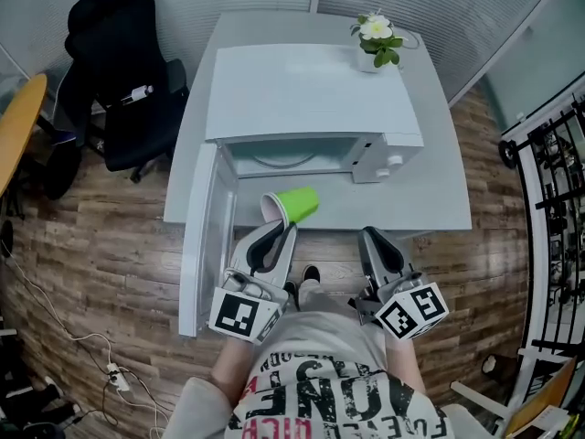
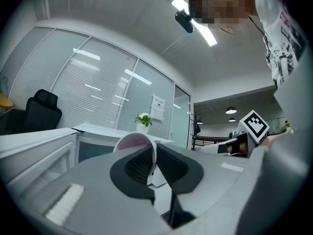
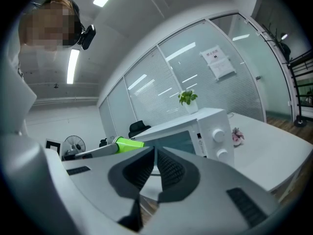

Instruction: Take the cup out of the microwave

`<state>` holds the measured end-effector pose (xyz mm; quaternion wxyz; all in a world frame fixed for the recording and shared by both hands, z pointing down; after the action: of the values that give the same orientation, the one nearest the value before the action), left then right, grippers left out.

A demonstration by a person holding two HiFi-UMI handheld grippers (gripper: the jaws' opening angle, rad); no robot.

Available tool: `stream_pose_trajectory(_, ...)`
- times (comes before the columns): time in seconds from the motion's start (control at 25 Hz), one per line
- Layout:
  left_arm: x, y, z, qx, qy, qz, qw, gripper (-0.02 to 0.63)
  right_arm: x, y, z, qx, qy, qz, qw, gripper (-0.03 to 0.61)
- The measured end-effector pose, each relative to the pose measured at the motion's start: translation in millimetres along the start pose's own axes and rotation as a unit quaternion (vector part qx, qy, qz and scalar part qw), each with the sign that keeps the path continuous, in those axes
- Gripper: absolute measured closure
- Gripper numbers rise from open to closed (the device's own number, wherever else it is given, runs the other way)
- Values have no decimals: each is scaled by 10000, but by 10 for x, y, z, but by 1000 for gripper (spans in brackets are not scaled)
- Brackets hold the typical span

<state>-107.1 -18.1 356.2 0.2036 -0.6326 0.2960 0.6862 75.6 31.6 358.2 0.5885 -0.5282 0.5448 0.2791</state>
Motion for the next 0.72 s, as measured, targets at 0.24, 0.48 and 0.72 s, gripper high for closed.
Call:
stream_pose_trajectory(0.24,1,-31,74,-78,-61,-1,10000,575,-85,27,56,-48,-11,72,10000,554)
stream_pose_trajectory(0.48,-10,-34,118,74,-110,17,9999,575,-132,9,21,106,86,161,9998,552)
stream_pose_trajectory(0.72,56,-76,-8,245,-207,15,9995,575,-13,-103,-46,320,166,284,9989,554)
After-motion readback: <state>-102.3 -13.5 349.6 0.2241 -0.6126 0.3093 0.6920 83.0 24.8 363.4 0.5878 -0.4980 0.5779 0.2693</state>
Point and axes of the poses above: the fingertips, and each gripper's own axes: z backward along the fingers, y to its left, x out of its top, the point moved 5 cm from there along z, backward along the fingers, and after that the axes turned 1 degree about y, right-handed, at the moved point
